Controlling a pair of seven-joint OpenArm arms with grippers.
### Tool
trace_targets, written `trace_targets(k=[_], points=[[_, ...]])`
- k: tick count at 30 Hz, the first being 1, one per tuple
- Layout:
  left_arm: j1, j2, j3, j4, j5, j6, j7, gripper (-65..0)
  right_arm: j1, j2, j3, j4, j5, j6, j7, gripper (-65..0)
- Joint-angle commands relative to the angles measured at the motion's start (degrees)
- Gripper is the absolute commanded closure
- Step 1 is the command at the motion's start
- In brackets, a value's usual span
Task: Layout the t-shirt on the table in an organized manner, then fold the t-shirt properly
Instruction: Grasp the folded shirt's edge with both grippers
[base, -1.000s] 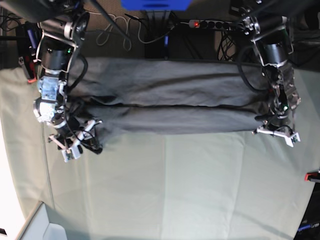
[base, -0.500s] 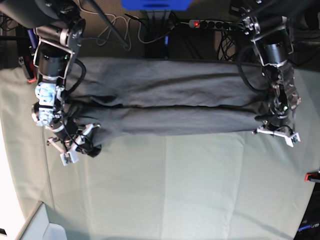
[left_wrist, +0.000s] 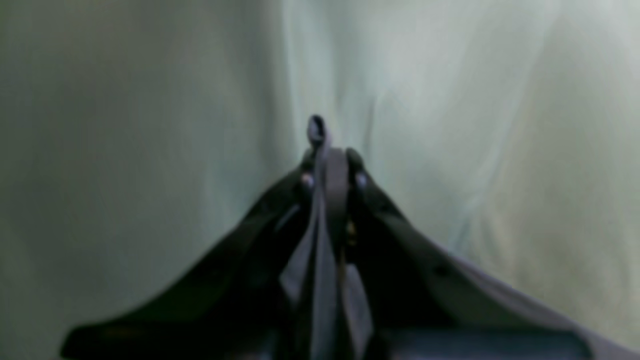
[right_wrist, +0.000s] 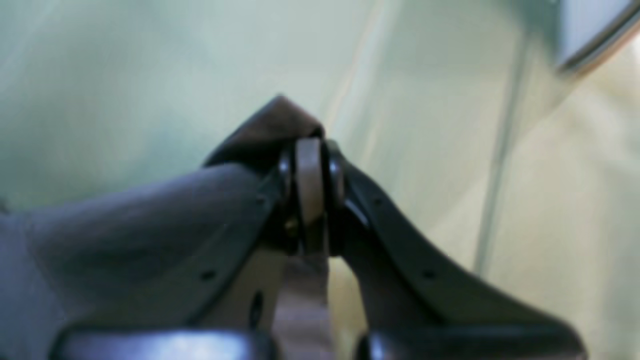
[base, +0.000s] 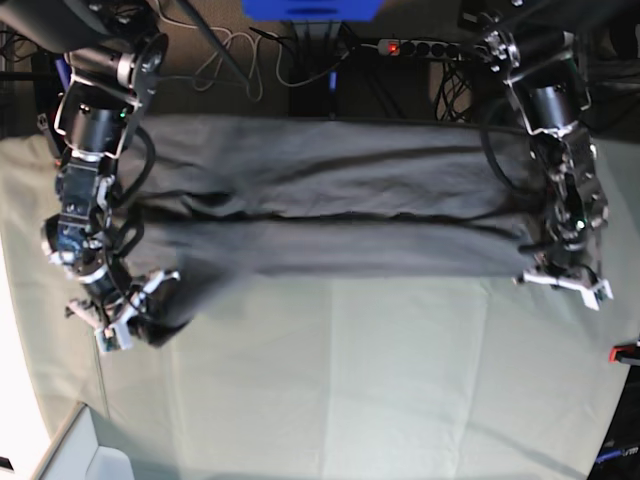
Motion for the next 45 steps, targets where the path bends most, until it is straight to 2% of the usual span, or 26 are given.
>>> trace_targets(k=[1,7,13,21,25,29,35,42,44,45], points=[[-1.2,-0.7,-0.1,1.8,0.0,0.1,-1.2,0.0,0.8,-0.4,-0.1,2.8,1.0,0.6,1.6,0.0],[-1.5,-0.7,-0.1,5.4,-0.4,0.1,-1.2,0.0,1.2,-2.9,-0.1,8.8,1.0,0.6,1.5,0.0],[-3.8,-0.4,-0.1,6.5,-0.4,0.1,-1.2,0.0,4.4,-3.9,0.1,9.8,1.0,0.6,1.5,0.0],[-6.9,-0.4,-0.1,6.4,-0.4,0.1,-1.2,0.0,6.7,-4.0,4.9,9.8,1.1,0.6,-0.4,0.0],[-7.0,-0.5,1.7,6.4,-0.4,0.1,-1.5,0.0,5.0,-4.1,6.5,9.8,1.1,0.6,0.0,0.0],[-6.6,-0.7,2.7,6.2,-0.4,0.1,-1.6,0.0,1.4,-4.0,6.7,12.4,4.8,0.6,-0.3,0.0],[-5.4,-0.6,2.6,6.0,-0.4,0.1,-1.7,0.0,-4.1,-4.2,6.6,17.5,6.8,0.6,-0.3,0.0],[-4.7,-0.5,2.7,5.8,-0.4,0.1,-1.7,0.0,-3.5,-3.9,5.2,11.0,7.0,0.6,-0.3,0.0],[-4.4,-0.4,2.5,5.8,-0.4,0.1,-1.7,0.0,-1.8,-2.5,3.2,6.5,5.4,0.6,-0.4,-0.5],[-4.0,-0.5,2.7,5.8,-0.4,0.1,-1.7,0.0,-1.0,-2.0,2.7,3.9,3.8,0.6,-0.4,-3.1]])
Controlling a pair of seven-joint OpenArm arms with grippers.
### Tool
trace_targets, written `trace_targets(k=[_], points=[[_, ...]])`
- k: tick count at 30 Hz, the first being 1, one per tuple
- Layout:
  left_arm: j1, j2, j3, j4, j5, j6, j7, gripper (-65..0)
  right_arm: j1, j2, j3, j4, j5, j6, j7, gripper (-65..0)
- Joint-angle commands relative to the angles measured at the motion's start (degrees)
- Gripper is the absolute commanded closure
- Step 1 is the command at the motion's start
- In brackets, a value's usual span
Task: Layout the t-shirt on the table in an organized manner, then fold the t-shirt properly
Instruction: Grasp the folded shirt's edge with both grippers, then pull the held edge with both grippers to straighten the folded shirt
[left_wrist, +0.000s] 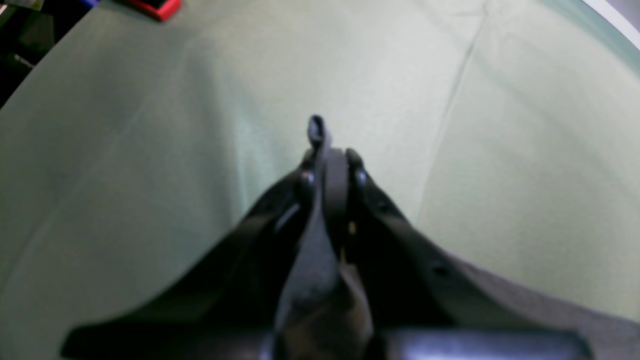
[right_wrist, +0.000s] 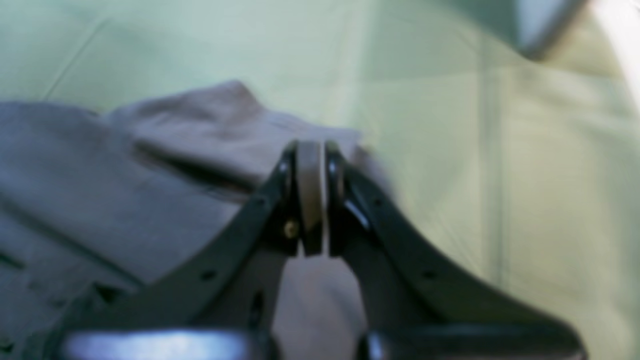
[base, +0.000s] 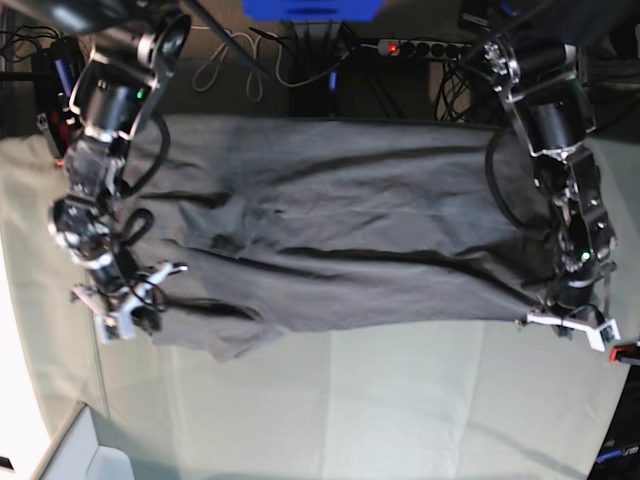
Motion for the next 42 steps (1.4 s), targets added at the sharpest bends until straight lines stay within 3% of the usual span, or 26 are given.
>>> trace_targets(k=[1,8,11,35,42], points=[[-0.9,-0.7,0.0,1.0,-0.1,0.1,-1.1,0.0,2.6,1.0,0.2,-1.5,-0.4,0.6,1.3,-6.6],[-0.9,-0.7,-0.3,1.0,-0.1,0.1,-1.1,0.0,8.6,3.4,0.5,-13.4,-2.8,0.6,1.3,-37.7],[-0.9,-0.7,-0.4,1.0,-0.1,0.1,-1.1,0.0,10.0,4.2,0.5,-16.7,-2.8,0.6,1.3,-43.3],[-0.9,-0.7,-0.1,0.9,-0.1,0.1,-1.1,0.0,10.5,4.8,0.1,-22.8,-2.6,0.6,1.7,-42.7],[-0.9,-0.7,-0.2,0.9,0.0,0.1,-1.1,0.0,11.6,4.8,0.3,-22.9,-2.6,0.6,1.6,-25.6]])
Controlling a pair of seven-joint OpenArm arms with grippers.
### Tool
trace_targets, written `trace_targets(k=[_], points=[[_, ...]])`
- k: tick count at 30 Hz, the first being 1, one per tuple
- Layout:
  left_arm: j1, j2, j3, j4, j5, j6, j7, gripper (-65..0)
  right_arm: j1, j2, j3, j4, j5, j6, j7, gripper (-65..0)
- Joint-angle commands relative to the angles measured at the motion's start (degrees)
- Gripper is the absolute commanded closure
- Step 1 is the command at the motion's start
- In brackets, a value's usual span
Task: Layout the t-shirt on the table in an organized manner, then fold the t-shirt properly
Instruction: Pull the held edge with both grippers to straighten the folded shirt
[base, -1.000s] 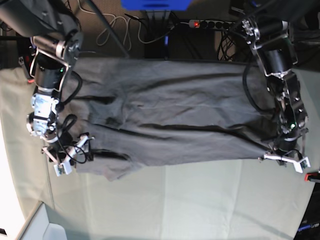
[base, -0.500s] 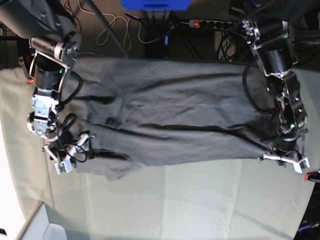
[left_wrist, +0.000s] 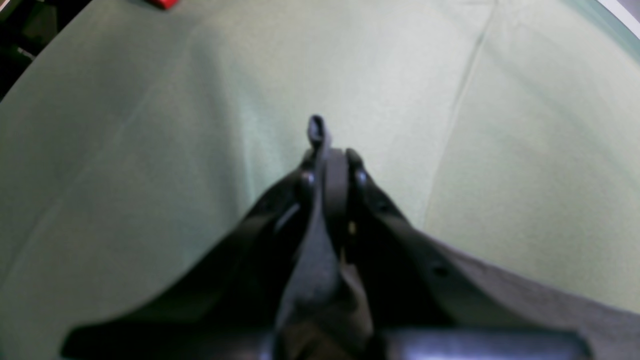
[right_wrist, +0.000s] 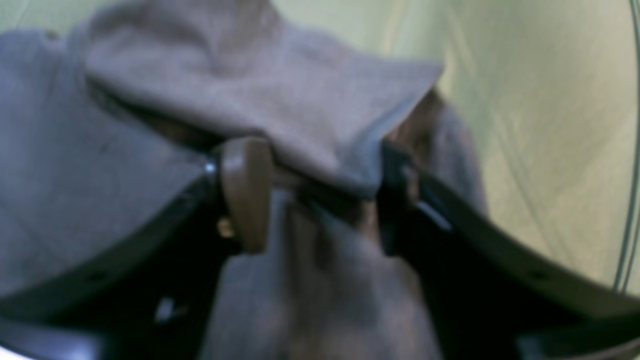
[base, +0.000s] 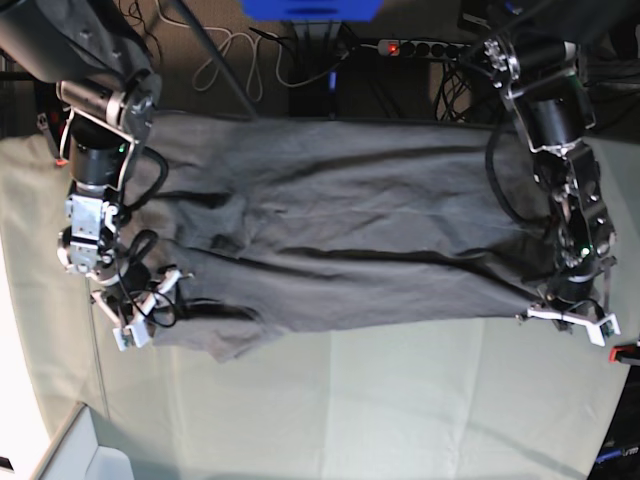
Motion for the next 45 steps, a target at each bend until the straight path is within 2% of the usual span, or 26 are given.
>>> trace_targets(k=[1,7,10,19,22,29,38,45], points=[[-1.3,-0.7,-0.1,0.9,0.0,-0.1,-1.3,0.0,1.3,0.5,0.0,0.8,0.7,0.6,1.4,-23.3],[-1.3,-0.8,0.1,0.9,0.0,-0.1,-1.3,0.0,1.3,0.5,0.1,0.8,0.7,0.6,1.3,-11.8],[-1.3,-0.8,0.1,0.9,0.1,-0.1,-1.3,0.0,1.3,0.5,0.1,0.8,0.7,0.6,1.2,0.0],[-1.3,-0.8,-0.1,0.9,-0.1,-0.1,-1.3,0.0,1.2,0.6,0.2,1.7,0.7,0.6,1.2,0.0],[-1.3,-0.8,-0.3,1.5,0.0,-0.1,-1.3,0.0,-0.8,0.3,1.7,6.6,0.8,0.6,1.2,0.0],[-0.6,-0.8,-0.2,1.8,-0.1,-0.1,-1.2,0.0,-6.7,-3.8,3.0,21.6,1.8,0.6,0.9,0.0],[3.1,-0.6,-0.1,7.7,-0.2,-0.1,-1.2,0.0,-14.8,-5.4,2.6,38.0,8.1,0.6,-6.4,0.0],[5.5,-0.6,-0.4,9.5,-0.2,-0.1,-1.3,0.0,-21.1,-8.7,2.7,47.0,8.1,0.6,-6.7,0.0]])
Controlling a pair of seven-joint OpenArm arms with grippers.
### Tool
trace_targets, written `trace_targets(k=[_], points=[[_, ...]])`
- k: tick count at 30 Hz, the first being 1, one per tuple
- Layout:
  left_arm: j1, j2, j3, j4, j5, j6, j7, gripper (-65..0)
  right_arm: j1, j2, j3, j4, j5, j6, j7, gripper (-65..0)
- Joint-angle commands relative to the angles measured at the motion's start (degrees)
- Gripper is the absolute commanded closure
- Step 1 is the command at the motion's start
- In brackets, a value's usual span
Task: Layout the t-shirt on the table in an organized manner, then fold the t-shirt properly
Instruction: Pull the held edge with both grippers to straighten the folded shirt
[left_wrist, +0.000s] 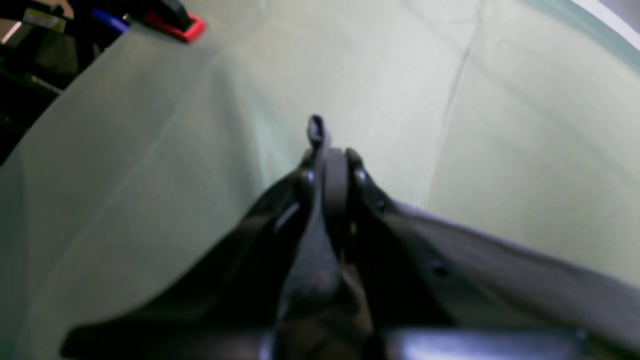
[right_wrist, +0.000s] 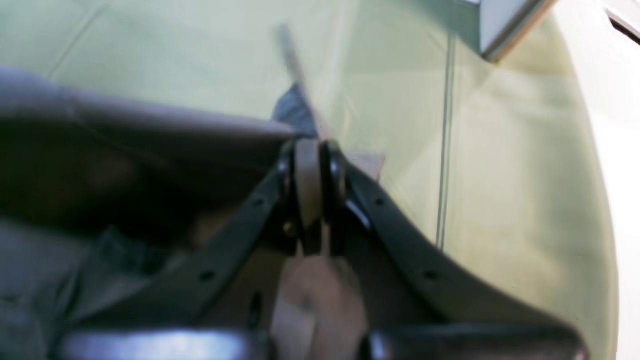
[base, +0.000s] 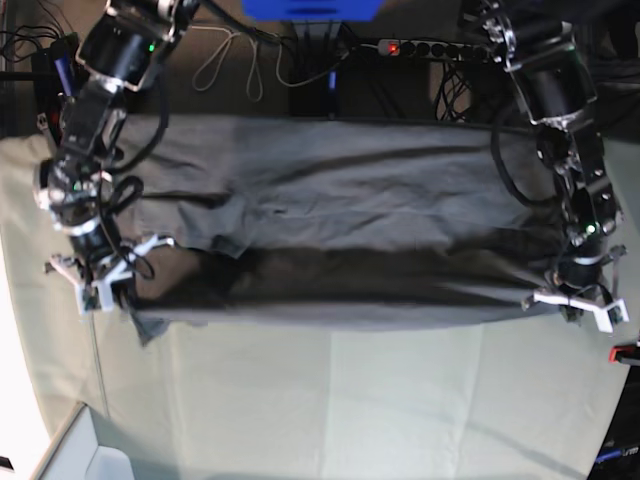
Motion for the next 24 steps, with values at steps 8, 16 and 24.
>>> trace_targets(k=[8,16,24], points=[[2.9,-0.4,-0.2,2.7,0.0,0.2,-1.4,0.0,-6.5,-1.9,0.1,7.3,0.9,0.5,2.0,0.0],[7.4,-0.4,-0.2,4.7,0.0,0.2,-1.4,0.0,-13.8,-2.5,0.2,9.9,6.7,0.5,2.1,0.0],[10.4,-0.4,-0.2,4.7,0.0,0.2,-1.4,0.0,-20.3,-2.9,-0.1,11.8,8.9,0.5,2.2,0.0]])
